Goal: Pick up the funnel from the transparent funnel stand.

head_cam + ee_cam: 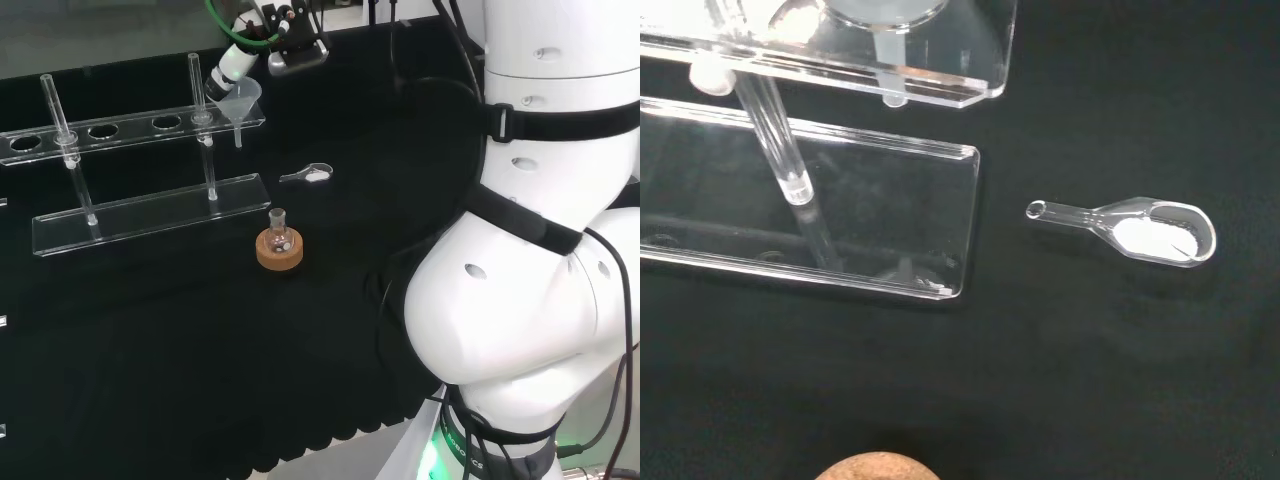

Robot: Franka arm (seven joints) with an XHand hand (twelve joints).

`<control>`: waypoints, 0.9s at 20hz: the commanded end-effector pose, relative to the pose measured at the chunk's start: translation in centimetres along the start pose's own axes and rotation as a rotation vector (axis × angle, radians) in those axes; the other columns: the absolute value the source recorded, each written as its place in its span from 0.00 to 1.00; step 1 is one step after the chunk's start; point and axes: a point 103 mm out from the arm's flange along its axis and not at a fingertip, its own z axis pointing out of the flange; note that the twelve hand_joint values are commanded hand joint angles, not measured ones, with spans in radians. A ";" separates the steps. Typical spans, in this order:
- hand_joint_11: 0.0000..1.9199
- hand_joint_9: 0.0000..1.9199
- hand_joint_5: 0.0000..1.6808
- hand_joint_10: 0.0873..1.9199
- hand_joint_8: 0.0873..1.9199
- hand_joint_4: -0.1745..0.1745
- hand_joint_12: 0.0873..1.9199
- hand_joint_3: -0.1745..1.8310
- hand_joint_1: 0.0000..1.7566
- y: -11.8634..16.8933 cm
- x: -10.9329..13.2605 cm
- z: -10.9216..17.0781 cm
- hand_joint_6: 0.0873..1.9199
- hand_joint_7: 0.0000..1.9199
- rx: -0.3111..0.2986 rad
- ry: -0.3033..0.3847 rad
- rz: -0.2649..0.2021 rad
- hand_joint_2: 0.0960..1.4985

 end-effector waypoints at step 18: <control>0.12 0.00 0.00 0.43 0.00 0.46 0.74 0.13 0.35 1.5 1.6 2.0 0.00 0.00 0.069 -0.059 -0.054 0.46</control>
